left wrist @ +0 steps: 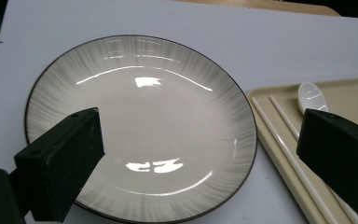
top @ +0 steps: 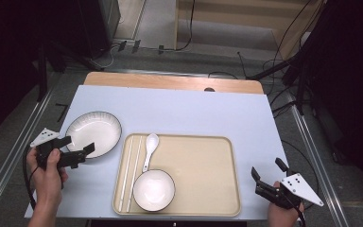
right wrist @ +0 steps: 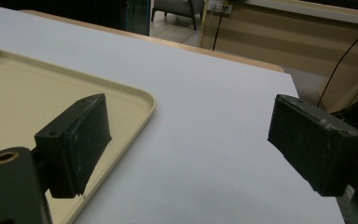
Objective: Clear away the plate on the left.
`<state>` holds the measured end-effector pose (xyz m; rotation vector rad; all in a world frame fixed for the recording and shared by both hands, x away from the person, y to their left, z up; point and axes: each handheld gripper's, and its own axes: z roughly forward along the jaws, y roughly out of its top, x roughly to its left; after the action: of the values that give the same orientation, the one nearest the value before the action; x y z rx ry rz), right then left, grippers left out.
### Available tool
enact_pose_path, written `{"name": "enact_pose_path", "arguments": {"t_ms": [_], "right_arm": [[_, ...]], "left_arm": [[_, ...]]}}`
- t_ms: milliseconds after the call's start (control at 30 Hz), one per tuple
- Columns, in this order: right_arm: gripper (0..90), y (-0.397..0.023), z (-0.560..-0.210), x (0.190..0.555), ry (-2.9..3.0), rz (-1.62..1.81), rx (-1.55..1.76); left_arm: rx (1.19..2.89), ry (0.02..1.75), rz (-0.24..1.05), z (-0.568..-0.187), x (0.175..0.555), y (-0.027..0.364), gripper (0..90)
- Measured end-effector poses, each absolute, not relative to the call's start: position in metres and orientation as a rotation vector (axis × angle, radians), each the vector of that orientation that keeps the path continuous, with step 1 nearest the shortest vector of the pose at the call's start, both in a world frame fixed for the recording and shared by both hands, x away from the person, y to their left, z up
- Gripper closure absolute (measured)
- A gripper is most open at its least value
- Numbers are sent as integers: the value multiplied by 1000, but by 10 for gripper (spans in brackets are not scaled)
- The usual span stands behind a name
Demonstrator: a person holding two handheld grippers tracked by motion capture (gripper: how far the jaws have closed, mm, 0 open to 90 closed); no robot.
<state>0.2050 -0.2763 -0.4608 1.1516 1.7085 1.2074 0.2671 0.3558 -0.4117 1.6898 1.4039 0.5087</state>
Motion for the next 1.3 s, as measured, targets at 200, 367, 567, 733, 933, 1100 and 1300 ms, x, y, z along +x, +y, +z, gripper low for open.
{"name": "enact_pose_path", "arguments": {"t_ms": [200,367,567,733,933,1100,1300], "right_arm": [[133,-276,-461,205,1712,1208,1152],[133,-275,-460,204,1715,1210,1146],[133,-278,-461,202,1709,1210,1151],[134,-277,-460,202,1708,1207,1150],[133,-276,-461,203,1714,1205,1149],[133,-276,-461,203,1714,1204,1150],[133,-275,-461,203,1713,1210,1151]], "left_arm": [[1685,1450,493,-412,279,375,0],[1701,1487,439,-411,292,386,2],[1690,1550,415,-410,303,399,67],[1645,1622,375,-414,310,415,213],[1624,1736,353,-423,318,427,439],[1580,1772,319,-427,321,433,576],[1591,1785,204,-434,326,433,665]]}}
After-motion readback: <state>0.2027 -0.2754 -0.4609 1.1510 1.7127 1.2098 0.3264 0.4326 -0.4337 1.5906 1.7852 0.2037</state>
